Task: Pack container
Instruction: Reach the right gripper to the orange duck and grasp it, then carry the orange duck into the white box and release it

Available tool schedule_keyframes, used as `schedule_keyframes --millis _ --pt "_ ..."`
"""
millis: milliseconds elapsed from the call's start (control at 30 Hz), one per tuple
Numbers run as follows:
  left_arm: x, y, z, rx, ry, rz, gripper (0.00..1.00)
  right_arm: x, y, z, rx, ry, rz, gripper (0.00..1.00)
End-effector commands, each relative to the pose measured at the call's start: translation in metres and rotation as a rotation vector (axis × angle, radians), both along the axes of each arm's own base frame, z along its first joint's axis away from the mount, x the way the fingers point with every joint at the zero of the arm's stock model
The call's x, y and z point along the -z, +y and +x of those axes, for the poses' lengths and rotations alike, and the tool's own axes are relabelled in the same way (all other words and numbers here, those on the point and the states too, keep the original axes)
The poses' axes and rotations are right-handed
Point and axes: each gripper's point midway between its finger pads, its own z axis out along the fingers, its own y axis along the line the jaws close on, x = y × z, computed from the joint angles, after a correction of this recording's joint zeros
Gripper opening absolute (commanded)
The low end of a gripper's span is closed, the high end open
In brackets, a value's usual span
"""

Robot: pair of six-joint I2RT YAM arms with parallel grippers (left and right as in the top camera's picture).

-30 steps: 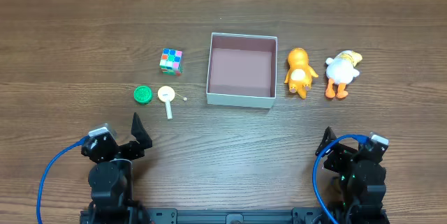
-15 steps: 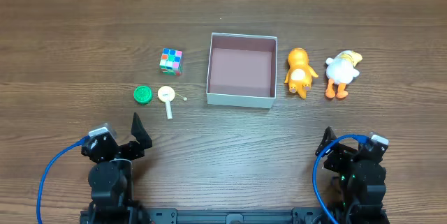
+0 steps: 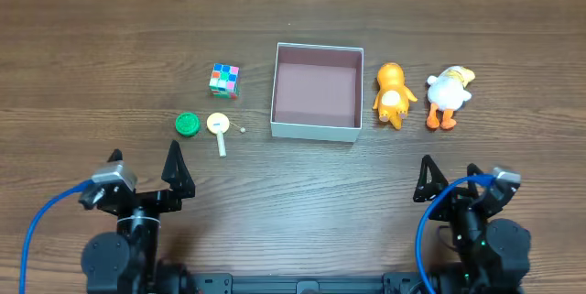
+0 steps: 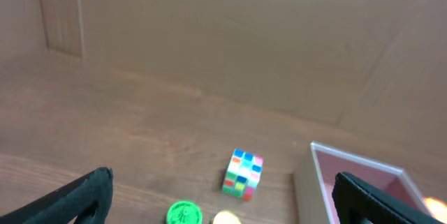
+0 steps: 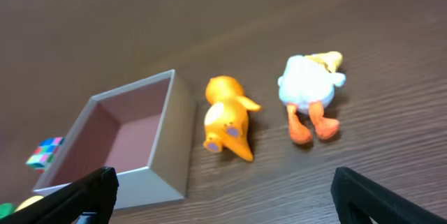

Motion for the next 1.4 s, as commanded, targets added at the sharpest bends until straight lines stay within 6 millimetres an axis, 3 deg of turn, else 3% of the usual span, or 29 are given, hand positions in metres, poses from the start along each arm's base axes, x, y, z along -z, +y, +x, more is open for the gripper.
schedule_keyframes --millis 0,100,200,267,333,367,467,500,533,567,733,833,933,1000,1067,1133,1167,1267,1367 --pt "-0.01 -0.008 0.011 0.049 0.179 -0.022 1.0 -0.05 0.007 0.004 -0.037 0.052 0.001 1.0" --pt "-0.006 -0.013 0.04 0.096 0.433 -0.02 1.0 -0.091 0.015 0.028 -0.076 0.2 0.011 1.0" --pt "-0.005 -0.012 0.066 0.101 0.643 -0.031 1.0 -0.111 0.017 0.06 -0.078 0.397 0.007 1.0" --pt "0.006 -0.011 0.085 0.101 0.79 -0.046 1.0 -0.11 0.02 0.089 -0.081 0.54 0.009 1.0" --pt "0.027 -0.01 0.099 0.101 0.892 -0.058 1.0 -0.093 0.065 0.117 -0.37 0.623 0.059 1.0" --pt "0.04 -0.01 0.103 0.101 0.938 -0.063 1.0 -0.079 0.082 0.132 -0.485 0.641 0.088 1.0" --pt "0.059 -0.009 0.108 0.101 1.003 -0.069 1.0 -0.018 0.065 0.174 -0.372 0.768 0.049 1.0" --pt "0.066 -0.009 0.11 0.101 1.027 -0.071 1.0 0.014 0.052 0.19 -0.285 0.837 0.019 1.0" --pt "0.075 -0.009 0.112 0.101 1.057 -0.074 1.0 0.059 0.039 0.206 -0.213 0.922 -0.024 1.0" --pt "0.081 -0.009 0.113 0.101 1.077 -0.076 1.0 0.09 0.035 0.215 -0.197 0.969 -0.039 1.0" --pt "0.088 -0.009 0.115 0.101 1.099 -0.079 1.0 0.152 0.035 0.22 -0.197 1.077 -0.035 0.92" --pt "0.088 -0.009 0.114 0.101 1.102 -0.079 1.0 0.172 0.035 0.217 -0.195 1.121 -0.035 0.7" --pt "0.088 -0.009 0.114 0.101 1.101 -0.079 1.0 0.164 0.034 0.218 -0.194 1.109 -0.037 0.53" --pt "0.088 -0.009 0.114 0.101 1.101 -0.078 1.0 0.147 0.034 0.216 -0.194 1.083 -0.038 0.44" --pt "0.088 -0.009 0.114 0.101 1.101 -0.078 1.0 0.112 0.037 0.215 -0.182 1.021 -0.031 0.36" --pt "0.088 -0.009 0.114 0.101 1.101 -0.079 1.0 0.072 0.045 0.211 -0.169 0.945 -0.011 0.19" --pt "0.088 -0.009 0.114 0.101 1.101 -0.079 1.0 0.036 0.057 0.2 -0.144 0.887 0.034 0.17" --pt "0.088 -0.009 0.114 0.101 1.101 -0.079 1.0 -0.014 0.095 0.181 -0.181 0.781 0.082 0.17" --pt "0.088 -0.009 0.114 0.101 1.101 -0.079 1.0 -0.029 0.142 0.171 -0.272 0.733 0.082 0.17"
